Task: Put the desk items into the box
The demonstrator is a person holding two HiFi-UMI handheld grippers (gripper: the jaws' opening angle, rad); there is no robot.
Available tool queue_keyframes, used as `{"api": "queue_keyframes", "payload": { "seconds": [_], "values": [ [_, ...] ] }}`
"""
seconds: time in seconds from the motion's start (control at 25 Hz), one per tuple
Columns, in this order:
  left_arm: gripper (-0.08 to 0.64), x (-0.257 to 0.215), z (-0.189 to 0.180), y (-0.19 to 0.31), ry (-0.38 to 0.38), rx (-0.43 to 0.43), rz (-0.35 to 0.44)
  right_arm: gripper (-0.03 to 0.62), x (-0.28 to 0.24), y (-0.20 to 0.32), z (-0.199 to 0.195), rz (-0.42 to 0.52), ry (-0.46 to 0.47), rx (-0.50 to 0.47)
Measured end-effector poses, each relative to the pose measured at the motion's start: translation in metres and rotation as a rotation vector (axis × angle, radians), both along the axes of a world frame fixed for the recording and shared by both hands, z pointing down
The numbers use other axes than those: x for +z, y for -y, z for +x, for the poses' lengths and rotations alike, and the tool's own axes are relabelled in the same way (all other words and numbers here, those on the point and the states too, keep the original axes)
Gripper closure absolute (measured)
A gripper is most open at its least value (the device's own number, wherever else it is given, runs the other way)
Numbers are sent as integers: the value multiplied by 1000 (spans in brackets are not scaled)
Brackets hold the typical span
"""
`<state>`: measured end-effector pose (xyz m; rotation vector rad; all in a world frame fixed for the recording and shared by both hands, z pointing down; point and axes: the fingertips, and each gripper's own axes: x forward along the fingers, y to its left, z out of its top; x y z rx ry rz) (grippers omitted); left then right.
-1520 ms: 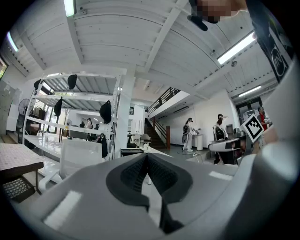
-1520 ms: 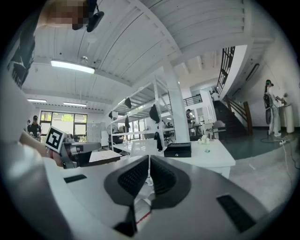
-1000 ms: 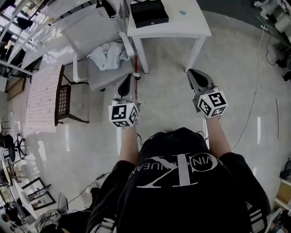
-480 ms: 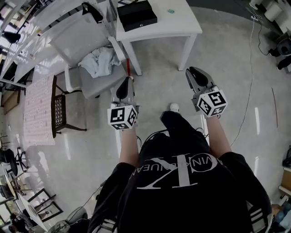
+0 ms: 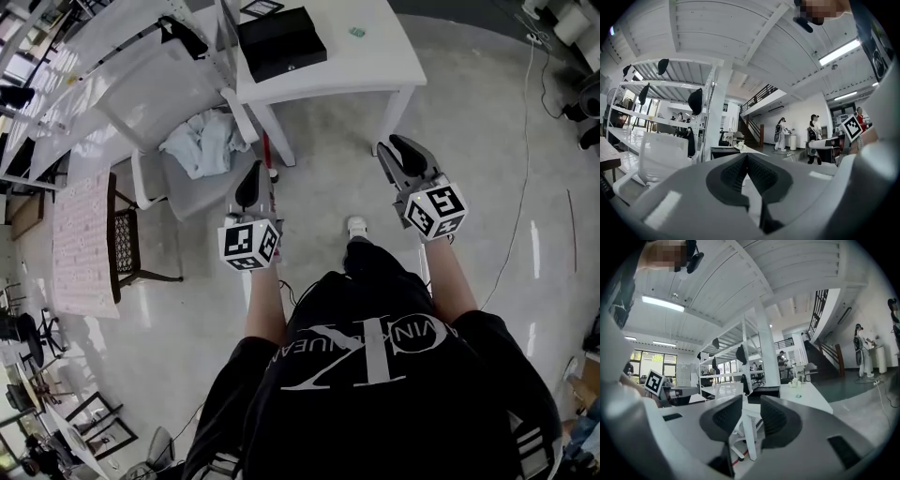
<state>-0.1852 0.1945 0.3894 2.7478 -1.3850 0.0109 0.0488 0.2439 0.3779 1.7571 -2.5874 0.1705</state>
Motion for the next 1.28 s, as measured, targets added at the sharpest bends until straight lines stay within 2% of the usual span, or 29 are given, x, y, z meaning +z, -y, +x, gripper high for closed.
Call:
{"api": "queue_keyframes", "payload": {
  "seconds": [0.4,0.88,1.28],
  "values": [
    [565,6,43,77,4,16,-27,506,15,81,34,-60,3,-18],
    [565,8,80,153,9,-33,-27,506,20,170,65,-67,-5,-94],
    [565,16,118,174,26,-25,-47,506,29,202,97,-82,19,-104]
  ]
}}
